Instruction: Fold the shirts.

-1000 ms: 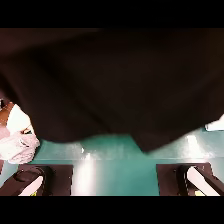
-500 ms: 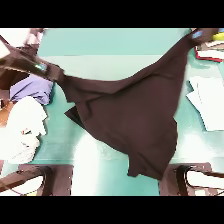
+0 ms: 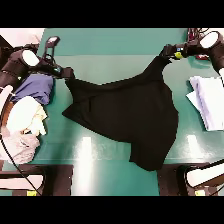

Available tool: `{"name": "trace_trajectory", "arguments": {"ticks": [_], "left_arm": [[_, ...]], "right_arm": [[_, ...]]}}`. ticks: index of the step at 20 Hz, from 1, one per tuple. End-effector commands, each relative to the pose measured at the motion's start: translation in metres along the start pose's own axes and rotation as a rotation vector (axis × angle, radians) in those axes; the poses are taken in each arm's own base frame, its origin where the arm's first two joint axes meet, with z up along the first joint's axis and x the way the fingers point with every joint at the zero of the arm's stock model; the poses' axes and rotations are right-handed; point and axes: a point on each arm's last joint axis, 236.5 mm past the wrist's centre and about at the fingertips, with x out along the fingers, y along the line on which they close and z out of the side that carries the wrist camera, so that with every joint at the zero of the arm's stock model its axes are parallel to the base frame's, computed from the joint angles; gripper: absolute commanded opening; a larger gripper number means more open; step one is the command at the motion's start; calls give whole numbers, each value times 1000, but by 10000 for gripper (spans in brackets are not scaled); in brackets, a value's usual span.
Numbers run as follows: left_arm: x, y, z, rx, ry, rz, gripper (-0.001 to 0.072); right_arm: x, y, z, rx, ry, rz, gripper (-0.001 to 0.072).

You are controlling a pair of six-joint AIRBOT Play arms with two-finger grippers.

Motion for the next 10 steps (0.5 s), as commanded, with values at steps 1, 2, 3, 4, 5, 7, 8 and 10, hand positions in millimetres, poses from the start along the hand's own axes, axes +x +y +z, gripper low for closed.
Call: {"name": "trace_trajectory", "arguments": {"ticks": [1,2,3,4,5,7,8,10], "left_arm": [[-16,37,-2,-102,35,24,431],[-24,47,-12,-131,80,20,431],[-32,53,-22,-149,126,3,431],[-39,57,-36,-168,180,-30,431],[-45,58,-48,-182,224,-68,431],[-51,55,-70,-192,298,-144,432],[-49,54,-84,-196,335,-166,431],[-35,54,-112,-212,393,-180,431]], "right_arm": [[-9,-10,-7,61,57,32,416],[-20,-8,-12,63,100,61,412],[-30,-5,-19,53,149,96,411],[-42,0,-30,51,211,139,410],[-52,6,-43,53,277,184,408],[-73,22,-76,50,430,283,365],[-81,29,-92,51,498,318,365],[-87,41,-114,56,564,356,365]]}}
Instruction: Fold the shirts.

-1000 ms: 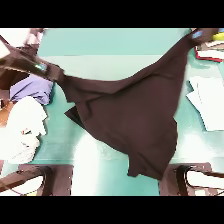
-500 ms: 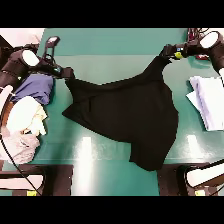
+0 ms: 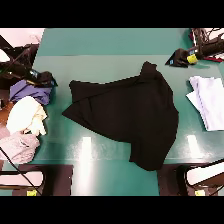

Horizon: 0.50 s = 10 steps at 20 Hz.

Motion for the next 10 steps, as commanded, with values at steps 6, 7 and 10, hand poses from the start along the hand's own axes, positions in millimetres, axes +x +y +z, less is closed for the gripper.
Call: {"name": "trace_trajectory", "arguments": {"ticks": [6,7,10], "left_arm": [[65,20,-83,-47,179,-70,431],[69,22,-85,-54,174,-67,431],[72,24,-85,-56,169,-64,431]], "right_arm": [[10,42,-84,-3,153,106,365],[10,42,-87,4,139,101,365],[8,44,-94,15,101,87,365]]}}
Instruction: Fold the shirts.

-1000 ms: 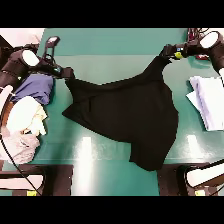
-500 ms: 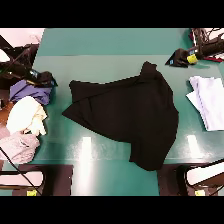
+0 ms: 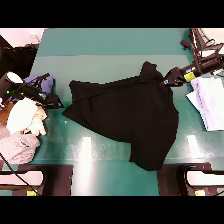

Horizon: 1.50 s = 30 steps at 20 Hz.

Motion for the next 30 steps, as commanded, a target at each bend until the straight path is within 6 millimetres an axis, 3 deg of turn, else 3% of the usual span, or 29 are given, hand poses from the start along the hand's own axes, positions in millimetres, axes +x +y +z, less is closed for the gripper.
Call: {"name": "trace_trajectory", "arguments": {"ticks": [1,6,10,12,15,17,19,22,23,24,27,30], "left_arm": [[10,2,-4,-1,6,-5,431],[36,-16,-20,61,110,-29,431],[37,-23,-21,63,126,-44,427],[34,-27,-28,68,158,-58,20],[22,-35,-29,89,185,-75,21],[7,-43,-19,118,154,-72,20],[-11,-49,-4,148,67,-48,20],[-32,-57,8,179,-27,-23,21],[-35,-59,9,185,-41,-19,21],[-36,-60,9,186,-43,-19,21],[-36,-61,9,183,-43,-23,21],[-36,-62,9,174,-45,-27,21]], "right_arm": [[1,4,-11,6,-36,-7,365],[-7,11,-18,-8,-54,-17,365],[-19,18,-20,-32,-80,-26,365],[-26,17,-25,-25,-76,-27,365],[-37,-1,-39,35,-46,-33,359],[-33,-41,-71,152,7,-128,357],[-23,-81,-120,261,87,-230,357],[-1,-107,-181,425,125,-219,378],[7,-113,-201,483,137,-206,470],[14,-118,-216,537,149,-192,489],[32,-129,-245,629,163,-166,485],[46,-130,-252,623,167,-171,477]]}}
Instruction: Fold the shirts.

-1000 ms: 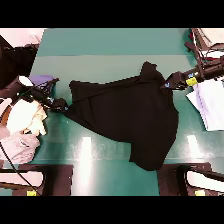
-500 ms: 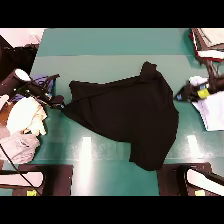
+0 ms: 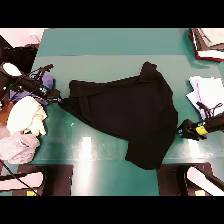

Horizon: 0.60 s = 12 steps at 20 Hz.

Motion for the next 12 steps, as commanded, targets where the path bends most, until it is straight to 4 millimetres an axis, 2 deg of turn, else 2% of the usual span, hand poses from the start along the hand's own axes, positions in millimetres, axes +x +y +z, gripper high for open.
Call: {"name": "trace_trajectory", "arguments": {"ticks": [1,7,10,11,12], "left_arm": [[-2,-2,2,-8,-11,-2,21],[-2,-2,2,-15,-11,-3,21],[-2,-2,2,-15,-9,-4,21],[-2,-3,-1,-15,0,-8,21],[-2,-4,-3,-15,10,-13,21]], "right_arm": [[21,-9,-8,11,5,-13,453],[33,4,-2,-92,-9,-56,436],[37,9,-5,-129,8,-65,188],[39,12,-7,-149,17,-70,74],[40,15,-8,-167,22,-74,29]]}}
